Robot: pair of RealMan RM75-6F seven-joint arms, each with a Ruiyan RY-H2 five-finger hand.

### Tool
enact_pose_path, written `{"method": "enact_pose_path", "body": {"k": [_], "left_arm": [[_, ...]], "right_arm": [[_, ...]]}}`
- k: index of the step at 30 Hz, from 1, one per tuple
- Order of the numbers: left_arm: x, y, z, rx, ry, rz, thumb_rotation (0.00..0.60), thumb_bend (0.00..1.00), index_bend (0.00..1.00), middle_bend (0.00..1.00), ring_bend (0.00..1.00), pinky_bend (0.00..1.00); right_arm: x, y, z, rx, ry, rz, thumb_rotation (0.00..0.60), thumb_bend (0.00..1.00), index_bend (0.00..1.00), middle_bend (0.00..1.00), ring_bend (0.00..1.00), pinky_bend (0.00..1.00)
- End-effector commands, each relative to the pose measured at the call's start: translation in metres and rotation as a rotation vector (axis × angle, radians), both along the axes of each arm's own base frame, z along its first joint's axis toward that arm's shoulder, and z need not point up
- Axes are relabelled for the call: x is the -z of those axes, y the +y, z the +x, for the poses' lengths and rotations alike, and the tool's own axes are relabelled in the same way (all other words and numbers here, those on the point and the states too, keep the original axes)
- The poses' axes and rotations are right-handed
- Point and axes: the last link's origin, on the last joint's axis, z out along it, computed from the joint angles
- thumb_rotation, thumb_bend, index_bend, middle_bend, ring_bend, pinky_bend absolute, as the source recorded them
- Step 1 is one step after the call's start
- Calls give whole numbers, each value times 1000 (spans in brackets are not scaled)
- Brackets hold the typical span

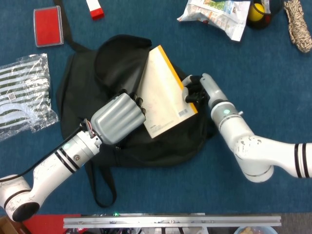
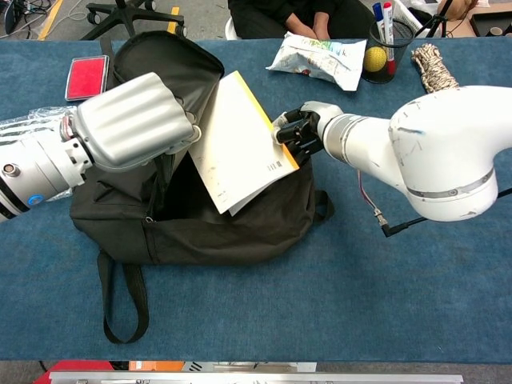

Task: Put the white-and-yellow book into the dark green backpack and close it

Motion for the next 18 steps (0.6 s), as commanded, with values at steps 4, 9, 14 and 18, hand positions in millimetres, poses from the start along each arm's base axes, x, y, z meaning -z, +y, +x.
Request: {"method": "enact_pose_path", "body": {"k": [4,9,14,18], "left_arm": [[0,1,-1,-5,4,3,600,402,654,592,567,786],[-1,1,-2,-6,5,7,600,401,654,592,566,785],[-1,2,-3,-8,9,8,600,402,652,590,566,782],[0,1,-2,-4,10,6,600,401,652,590,566,782]], "right_arm": [[4,3,6,23,-45,20,600,543,824,649,608,682],[10,4,5,37,-36,21,600,543,824,649,608,682],[6,-2,2,55,-34,-16,600,543,824,649,608,682],[11,0,2,74,-51,7,600,542,824,649,608,682]]}}
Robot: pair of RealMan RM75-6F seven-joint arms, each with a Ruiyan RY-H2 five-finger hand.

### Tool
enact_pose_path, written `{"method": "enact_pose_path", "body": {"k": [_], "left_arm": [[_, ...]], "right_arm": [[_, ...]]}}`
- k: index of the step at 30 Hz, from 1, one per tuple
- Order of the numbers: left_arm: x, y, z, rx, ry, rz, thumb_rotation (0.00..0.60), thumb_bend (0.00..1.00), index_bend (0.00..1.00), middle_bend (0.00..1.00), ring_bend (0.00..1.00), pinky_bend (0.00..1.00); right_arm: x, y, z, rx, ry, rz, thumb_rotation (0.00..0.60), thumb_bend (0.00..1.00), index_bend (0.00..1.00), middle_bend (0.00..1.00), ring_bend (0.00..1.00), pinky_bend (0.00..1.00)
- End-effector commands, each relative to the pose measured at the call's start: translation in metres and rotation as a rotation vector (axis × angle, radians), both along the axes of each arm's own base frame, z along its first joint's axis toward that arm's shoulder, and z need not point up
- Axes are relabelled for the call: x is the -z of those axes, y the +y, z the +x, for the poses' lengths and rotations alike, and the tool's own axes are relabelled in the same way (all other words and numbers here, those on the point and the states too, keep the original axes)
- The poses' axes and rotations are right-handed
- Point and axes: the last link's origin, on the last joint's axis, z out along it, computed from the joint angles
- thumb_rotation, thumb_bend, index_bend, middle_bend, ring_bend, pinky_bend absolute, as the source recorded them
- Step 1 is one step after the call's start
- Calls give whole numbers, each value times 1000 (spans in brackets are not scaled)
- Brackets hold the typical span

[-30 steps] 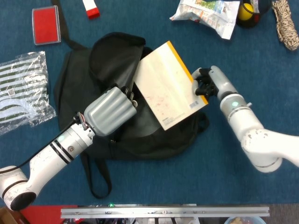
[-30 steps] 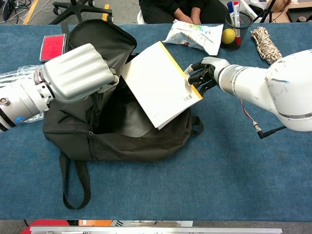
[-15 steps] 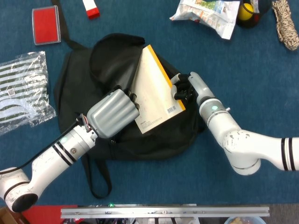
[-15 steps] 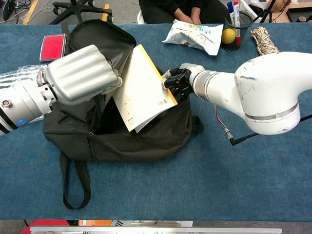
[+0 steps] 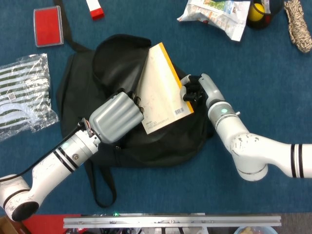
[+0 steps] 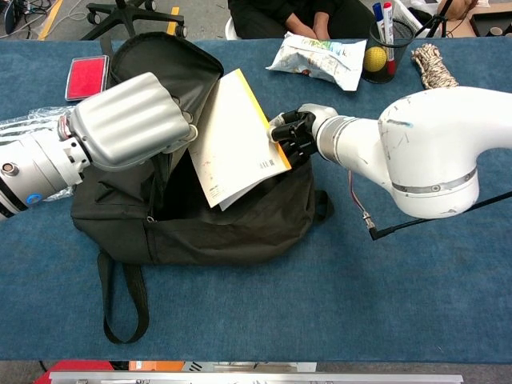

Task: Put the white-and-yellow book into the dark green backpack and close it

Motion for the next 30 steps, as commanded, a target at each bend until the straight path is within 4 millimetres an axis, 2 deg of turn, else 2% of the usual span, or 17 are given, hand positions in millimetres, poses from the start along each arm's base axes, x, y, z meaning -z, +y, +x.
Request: {"method": "enact_pose_path", "body": {"k": [1,11,18,21,23,25,30], "left_arm": [[1,-1,1,3,-1,-2,600,401,652,590,566,782],[-1,-2,3,6,3,6,600,401,651,589,565,781],[-2,-4,3,11,7,8,600,401,651,588,565,781],[-4,-4,2,6,8,12,600,402,650,588,564,780],[-4,-4,2,4,8,13,600,402,650,588,564,779],[-5,-4,1,2,10,15,600,401,650,587,564,778],[-5,-2,-1,-2,19,17,600,401,647,586,563,777]], "right_arm": [[5,4,2,-2,-8,26,600,542,824,649,608,682],[26,19,18,-75,13,94,600,539,824,647,608,682],[30,16,24,-89,16,100,600,538,824,639,601,682],[30,16,25,-98,1,116,600,527,820,596,552,661],[29,16,26,-108,-19,136,600,513,766,530,482,599],[27,16,26,-128,-36,155,600,497,653,439,384,513],[15,17,23,-174,-69,180,600,483,426,311,257,406]]}}
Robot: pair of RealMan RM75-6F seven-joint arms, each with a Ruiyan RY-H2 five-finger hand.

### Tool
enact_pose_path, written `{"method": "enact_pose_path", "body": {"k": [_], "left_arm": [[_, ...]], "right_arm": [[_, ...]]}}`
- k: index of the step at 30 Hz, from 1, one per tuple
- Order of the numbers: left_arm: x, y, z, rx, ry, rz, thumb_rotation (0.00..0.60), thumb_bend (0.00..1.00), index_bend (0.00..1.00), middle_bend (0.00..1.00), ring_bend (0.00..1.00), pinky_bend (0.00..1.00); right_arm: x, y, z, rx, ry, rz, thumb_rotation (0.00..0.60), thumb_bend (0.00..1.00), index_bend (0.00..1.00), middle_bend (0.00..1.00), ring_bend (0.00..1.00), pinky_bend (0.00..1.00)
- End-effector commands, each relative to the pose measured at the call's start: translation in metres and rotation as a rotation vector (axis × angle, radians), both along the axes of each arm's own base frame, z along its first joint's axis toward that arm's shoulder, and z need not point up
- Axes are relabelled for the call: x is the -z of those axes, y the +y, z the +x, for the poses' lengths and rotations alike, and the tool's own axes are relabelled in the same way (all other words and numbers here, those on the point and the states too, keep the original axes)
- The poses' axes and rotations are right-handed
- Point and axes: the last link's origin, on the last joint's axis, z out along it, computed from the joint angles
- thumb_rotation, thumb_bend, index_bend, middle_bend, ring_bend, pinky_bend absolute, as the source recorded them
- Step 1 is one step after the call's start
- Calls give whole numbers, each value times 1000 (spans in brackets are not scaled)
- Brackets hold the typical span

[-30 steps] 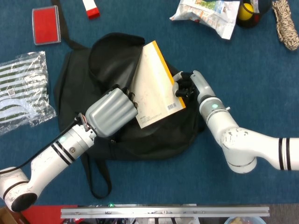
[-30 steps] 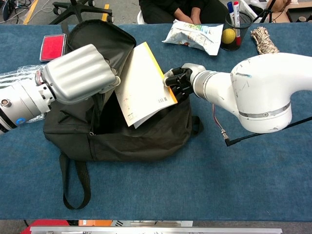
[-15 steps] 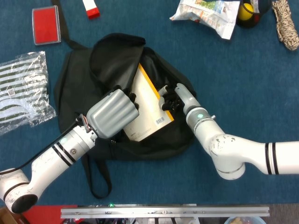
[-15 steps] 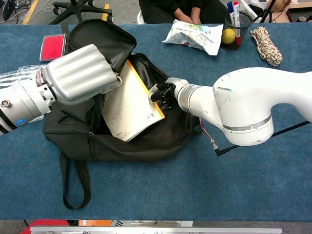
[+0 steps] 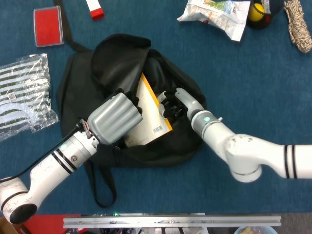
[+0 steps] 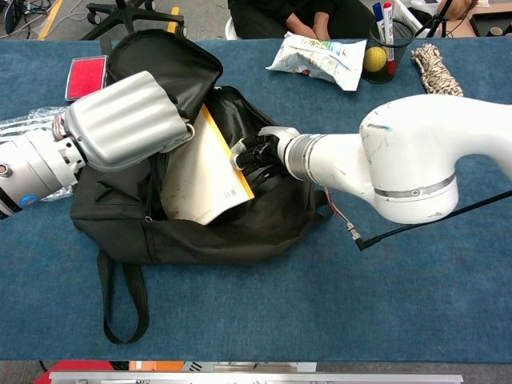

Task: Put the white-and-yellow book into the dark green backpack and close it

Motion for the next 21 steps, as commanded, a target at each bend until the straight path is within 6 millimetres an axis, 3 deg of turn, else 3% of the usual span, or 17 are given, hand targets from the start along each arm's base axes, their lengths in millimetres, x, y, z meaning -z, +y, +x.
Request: {"method": "enact_pose_path", "body": {"k": [1,9,17,21], "left_arm": [[0,0,-1,-2,3,1,600,401,646,586,563,776],[0,1,-2,-12,7,-3,600,401,643,585,562,775],[2,2,-3,-25,15,-9,600,401,636,585,562,773],[2,2,-3,-29,19,-17,600,401,622,579,553,753]], "right_arm": [[-10,1,-4,-24,-20,12,600,481,372,286,235,382],[-33,0,-17,-54,-32,13,600,477,151,147,95,202],[-64,-5,-30,-80,-46,-25,600,477,115,123,65,184],[-92,-5,-39,-103,-51,-63,600,477,114,123,63,185]]}}
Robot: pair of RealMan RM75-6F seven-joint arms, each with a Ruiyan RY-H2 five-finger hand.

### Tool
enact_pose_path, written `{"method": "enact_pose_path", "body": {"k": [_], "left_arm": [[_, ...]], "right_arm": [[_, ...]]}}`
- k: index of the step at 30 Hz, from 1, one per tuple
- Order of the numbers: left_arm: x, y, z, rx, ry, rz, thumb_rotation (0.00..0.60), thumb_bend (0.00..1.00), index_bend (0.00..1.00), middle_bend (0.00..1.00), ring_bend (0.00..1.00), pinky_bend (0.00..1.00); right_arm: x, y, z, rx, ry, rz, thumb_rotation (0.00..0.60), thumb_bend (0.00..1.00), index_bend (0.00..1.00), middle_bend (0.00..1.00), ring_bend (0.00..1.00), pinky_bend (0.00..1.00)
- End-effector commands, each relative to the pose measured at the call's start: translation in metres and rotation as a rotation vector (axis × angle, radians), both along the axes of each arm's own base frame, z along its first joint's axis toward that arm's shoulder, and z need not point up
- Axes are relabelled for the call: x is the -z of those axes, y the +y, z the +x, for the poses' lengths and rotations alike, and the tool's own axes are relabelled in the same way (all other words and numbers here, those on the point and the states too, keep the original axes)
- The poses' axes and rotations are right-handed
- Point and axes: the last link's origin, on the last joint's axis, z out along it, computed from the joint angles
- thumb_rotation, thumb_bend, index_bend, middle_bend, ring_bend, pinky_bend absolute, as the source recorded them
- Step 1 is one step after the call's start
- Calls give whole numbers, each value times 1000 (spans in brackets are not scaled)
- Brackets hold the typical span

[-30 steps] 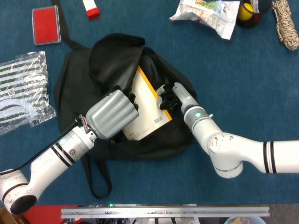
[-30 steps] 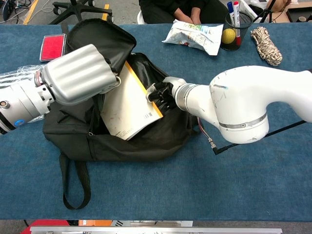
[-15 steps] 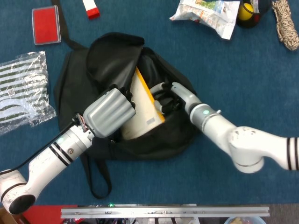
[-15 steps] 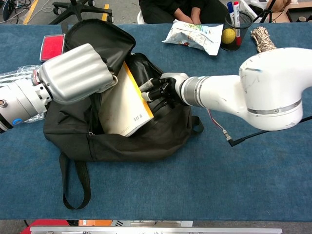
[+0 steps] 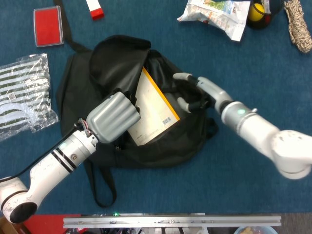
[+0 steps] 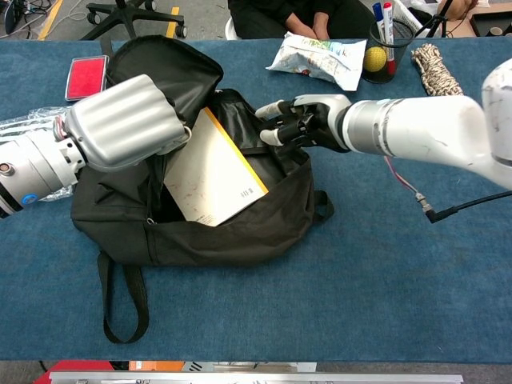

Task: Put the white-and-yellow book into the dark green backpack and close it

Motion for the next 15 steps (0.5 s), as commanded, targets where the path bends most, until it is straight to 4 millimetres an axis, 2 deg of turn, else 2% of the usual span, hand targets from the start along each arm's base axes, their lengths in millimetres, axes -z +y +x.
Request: {"method": "enact_pose_path", "body": {"k": [1,5,11,15], "left_arm": [[0,-1,1,1,0,-6,600,402,619,572,551,745],[0,-2,3,5,-5,-15,600,401,616,563,549,736],[3,-4,6,13,-4,-23,600,401,601,556,543,719],[4,-7,8,20,-8,-32,600,401,537,513,533,650]], "right_arm": [[-25,2,-10,-14,-10,-31,600,477,114,123,63,184],[-55,1,-29,-14,18,-107,600,476,114,123,63,184],[-90,2,-66,-33,121,-204,600,476,114,123,61,175],[-108,0,-93,-86,234,-276,600,476,114,123,55,175]]}}
